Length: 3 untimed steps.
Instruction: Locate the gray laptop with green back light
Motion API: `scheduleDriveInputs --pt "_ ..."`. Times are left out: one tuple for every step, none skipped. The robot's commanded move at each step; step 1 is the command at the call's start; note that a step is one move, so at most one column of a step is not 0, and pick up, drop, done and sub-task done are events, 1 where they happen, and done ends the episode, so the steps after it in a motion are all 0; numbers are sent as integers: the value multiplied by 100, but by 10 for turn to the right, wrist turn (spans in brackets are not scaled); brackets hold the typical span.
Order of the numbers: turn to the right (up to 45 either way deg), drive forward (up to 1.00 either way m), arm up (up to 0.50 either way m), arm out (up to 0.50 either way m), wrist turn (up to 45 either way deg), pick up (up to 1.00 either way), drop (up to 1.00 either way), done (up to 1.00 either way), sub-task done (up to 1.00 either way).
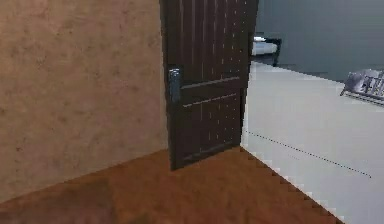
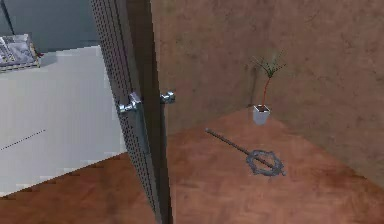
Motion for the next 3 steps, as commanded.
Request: scheduleDriveInputs --pt "0 50 0 0 0 0 0 0 0" --pt "450 0 0 0 0 0 0 0 0" --pt "30 0 0 0 0 0 0 0 0"
